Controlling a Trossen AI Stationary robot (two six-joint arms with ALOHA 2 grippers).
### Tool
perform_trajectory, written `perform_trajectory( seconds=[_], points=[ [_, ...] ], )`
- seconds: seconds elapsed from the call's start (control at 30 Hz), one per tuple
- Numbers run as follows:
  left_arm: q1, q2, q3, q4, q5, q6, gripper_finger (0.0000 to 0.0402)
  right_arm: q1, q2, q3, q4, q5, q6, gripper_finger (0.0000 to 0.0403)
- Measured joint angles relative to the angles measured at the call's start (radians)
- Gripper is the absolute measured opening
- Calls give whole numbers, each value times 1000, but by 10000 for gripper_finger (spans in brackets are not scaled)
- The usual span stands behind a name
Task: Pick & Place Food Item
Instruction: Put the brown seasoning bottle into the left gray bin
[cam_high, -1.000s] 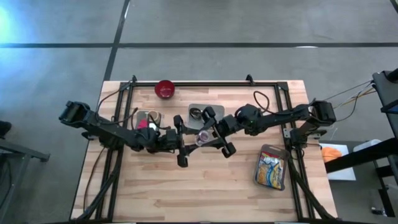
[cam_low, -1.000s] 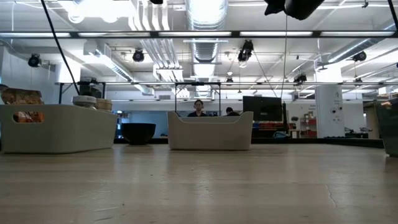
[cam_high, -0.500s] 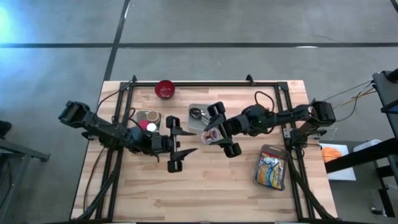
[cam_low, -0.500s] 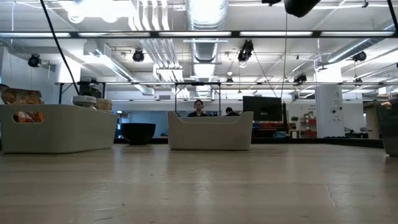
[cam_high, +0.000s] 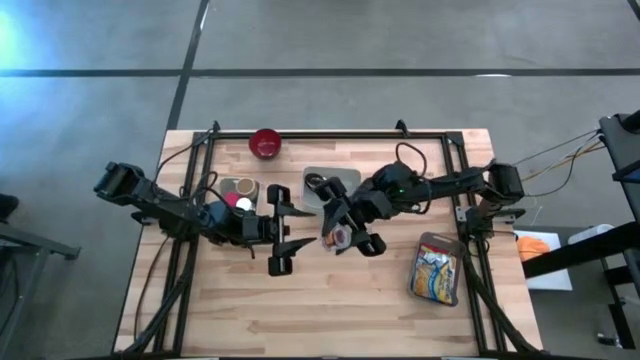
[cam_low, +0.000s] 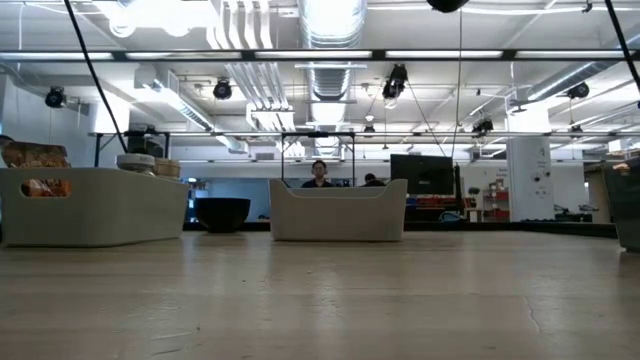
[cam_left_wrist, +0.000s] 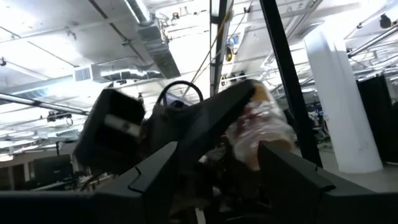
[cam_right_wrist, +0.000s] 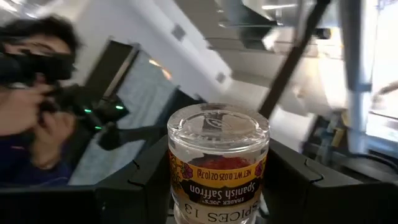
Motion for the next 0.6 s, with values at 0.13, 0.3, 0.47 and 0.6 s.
perform_trajectory(
  seconds=[0.13, 0.3, 0.47, 0.6],
  points=[
    [0, 0, 0, -20, -1, -70, 221, -5, 19, 62, -47, -85, 73, 185],
    [0, -21, -1, -136, -26, -207, 221, -9, 27, 114, -205, -141, 200, 185],
    [-3, -55, -1, -285, -30, -274, 221, -18, -6, 116, -402, -165, 184, 185],
    [-9, -61, -1, -347, 0, -284, 221, -22, -29, 120, -566, -170, 102, 185]
  ],
)
